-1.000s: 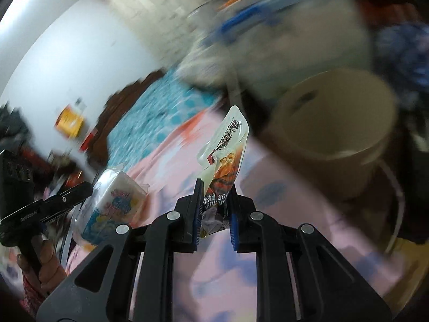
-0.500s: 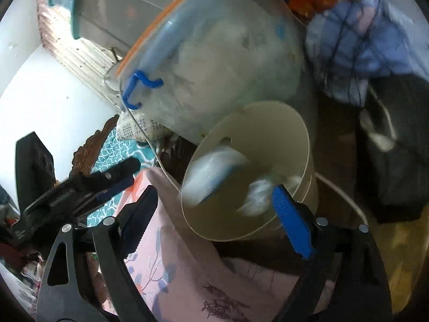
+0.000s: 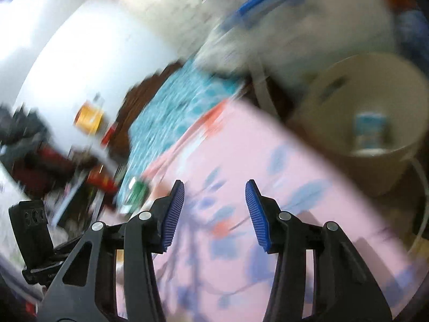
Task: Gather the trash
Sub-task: 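Grasp the crumpled white paper with the left tool while the right tool grasps another paper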
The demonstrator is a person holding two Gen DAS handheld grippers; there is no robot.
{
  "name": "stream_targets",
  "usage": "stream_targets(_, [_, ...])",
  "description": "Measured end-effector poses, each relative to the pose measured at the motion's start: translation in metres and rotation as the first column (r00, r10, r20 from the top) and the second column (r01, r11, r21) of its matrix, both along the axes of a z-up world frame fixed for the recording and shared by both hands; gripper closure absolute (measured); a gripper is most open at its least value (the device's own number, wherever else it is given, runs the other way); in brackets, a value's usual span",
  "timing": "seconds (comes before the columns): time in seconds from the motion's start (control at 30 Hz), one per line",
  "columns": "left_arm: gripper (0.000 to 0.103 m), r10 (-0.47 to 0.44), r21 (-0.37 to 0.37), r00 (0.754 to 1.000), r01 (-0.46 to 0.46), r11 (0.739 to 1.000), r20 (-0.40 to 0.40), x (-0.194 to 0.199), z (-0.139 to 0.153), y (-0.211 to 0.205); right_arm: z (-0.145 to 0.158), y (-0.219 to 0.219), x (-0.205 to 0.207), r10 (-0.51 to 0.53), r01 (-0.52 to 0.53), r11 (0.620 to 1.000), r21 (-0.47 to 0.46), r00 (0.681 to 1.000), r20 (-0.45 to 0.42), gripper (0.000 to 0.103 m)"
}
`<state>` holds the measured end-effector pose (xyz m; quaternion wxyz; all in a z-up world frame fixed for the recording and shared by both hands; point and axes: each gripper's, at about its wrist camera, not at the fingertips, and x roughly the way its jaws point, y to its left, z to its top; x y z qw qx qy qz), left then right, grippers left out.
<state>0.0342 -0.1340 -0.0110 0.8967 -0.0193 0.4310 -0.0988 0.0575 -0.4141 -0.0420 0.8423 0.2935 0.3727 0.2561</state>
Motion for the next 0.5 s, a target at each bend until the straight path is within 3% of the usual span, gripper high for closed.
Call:
stream_targets(0.07, [0.044, 0.105, 0.006, 0.994, -0.105, 0.994, -0.018, -0.029, 0.001, 0.044, 0.001, 0.04, -0.004, 0.107, -0.107, 0.994, -0.014, 0.994, -0.002, 0.053])
stream_targets(0.23, [0.04, 0.324, -0.028, 0.944, -0.326, 0.945, -0.063, -0.091, -0.014, 0.125, -0.004, 0.13, -0.026, 0.307, -0.308, 0.95, -0.059, 0.951, -0.019, 0.051])
stream_targets(0.33, [0.037, 0.354, -0.094, 0.928, -0.365, 0.926, -0.114, -0.104, -0.03, 0.138, -0.008, 0.171, -0.035, 0.372, -0.374, 0.921, -0.108, 0.927, -0.045, 0.04])
stream_targets(0.5, [0.032, 0.295, -0.163, 0.948, -0.312, 0.936, -0.119, -0.09, -0.045, 0.135, -0.008, 0.201, -0.033, 0.362, -0.365, 0.912, -0.185, 0.931, -0.053, 0.022])
